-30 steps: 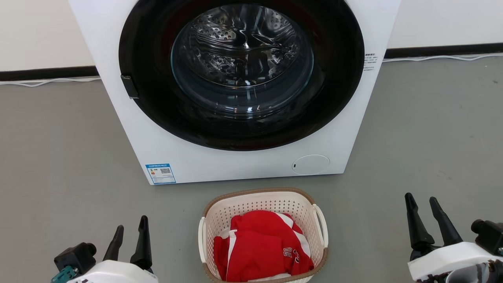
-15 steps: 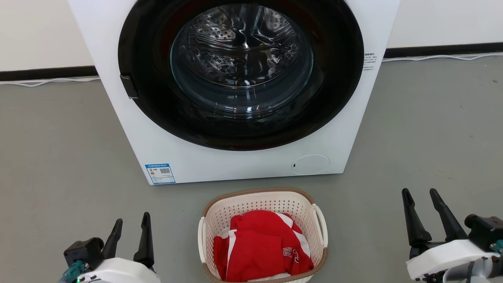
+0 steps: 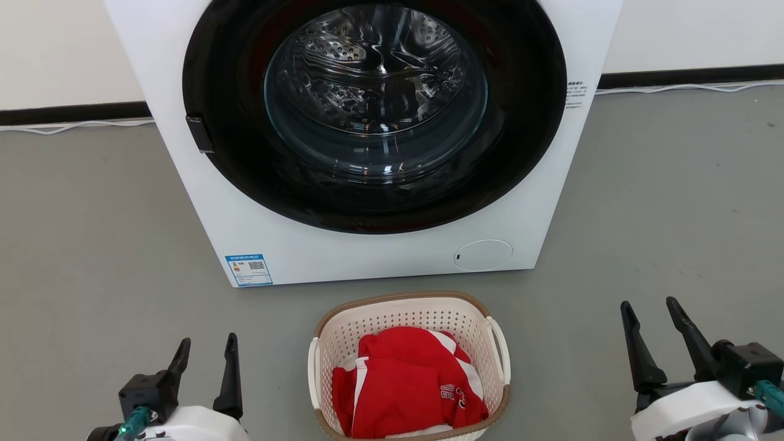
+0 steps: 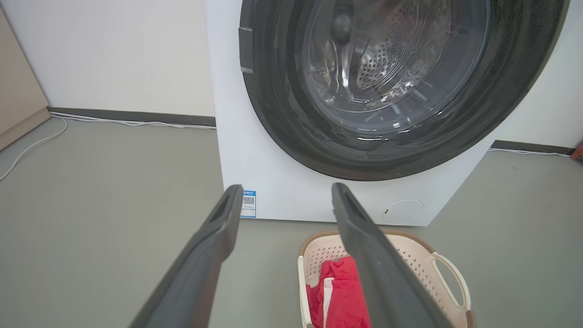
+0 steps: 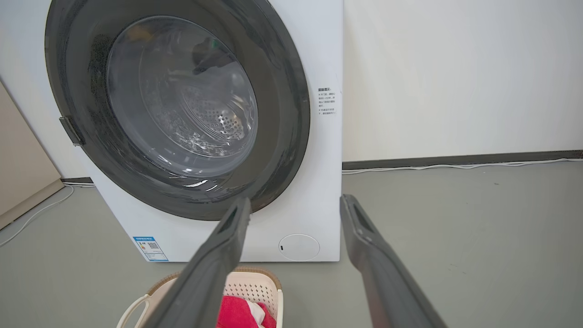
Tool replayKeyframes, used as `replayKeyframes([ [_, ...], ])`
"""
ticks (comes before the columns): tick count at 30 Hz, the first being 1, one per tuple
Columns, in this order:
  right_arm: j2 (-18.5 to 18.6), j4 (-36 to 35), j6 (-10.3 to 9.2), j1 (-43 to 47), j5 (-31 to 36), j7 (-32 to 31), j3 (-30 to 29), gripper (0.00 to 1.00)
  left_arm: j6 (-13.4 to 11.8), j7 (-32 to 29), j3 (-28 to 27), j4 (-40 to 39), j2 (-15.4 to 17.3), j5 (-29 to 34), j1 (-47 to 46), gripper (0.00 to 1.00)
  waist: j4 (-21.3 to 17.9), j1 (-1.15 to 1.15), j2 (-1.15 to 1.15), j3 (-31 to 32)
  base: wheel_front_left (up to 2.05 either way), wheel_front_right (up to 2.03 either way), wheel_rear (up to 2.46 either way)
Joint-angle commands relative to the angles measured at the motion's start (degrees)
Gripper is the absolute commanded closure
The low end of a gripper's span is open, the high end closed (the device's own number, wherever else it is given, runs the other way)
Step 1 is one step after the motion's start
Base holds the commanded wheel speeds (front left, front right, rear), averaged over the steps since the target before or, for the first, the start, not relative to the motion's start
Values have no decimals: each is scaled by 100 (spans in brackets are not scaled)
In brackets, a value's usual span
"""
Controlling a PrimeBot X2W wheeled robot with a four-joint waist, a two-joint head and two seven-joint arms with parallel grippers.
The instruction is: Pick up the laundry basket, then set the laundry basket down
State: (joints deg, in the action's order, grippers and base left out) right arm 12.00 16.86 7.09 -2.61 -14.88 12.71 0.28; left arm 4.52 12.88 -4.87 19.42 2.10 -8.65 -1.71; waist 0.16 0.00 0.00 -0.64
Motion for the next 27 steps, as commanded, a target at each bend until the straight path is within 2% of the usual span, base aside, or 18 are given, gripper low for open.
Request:
replayKeyframes([
  [1, 137, -99, 38, -131, 221, 136, 131, 0, -70, 117, -162, -116, 79, 274, -289, 0, -3, 0, 0, -1, 0, 0, 0],
  [7, 169, -55, 40, -130, 548, 229, 158, 0, -82, 212, -180, -81, 82, 661, -295, 0, -9, 0, 0, 1, 0, 0, 0],
  [27, 190, -28, 40, -155, 504, 229, 215, 0, -77, 212, -166, -31, 79, 607, -309, 0, 11, 0, 0, -30, 0, 0, 0],
])
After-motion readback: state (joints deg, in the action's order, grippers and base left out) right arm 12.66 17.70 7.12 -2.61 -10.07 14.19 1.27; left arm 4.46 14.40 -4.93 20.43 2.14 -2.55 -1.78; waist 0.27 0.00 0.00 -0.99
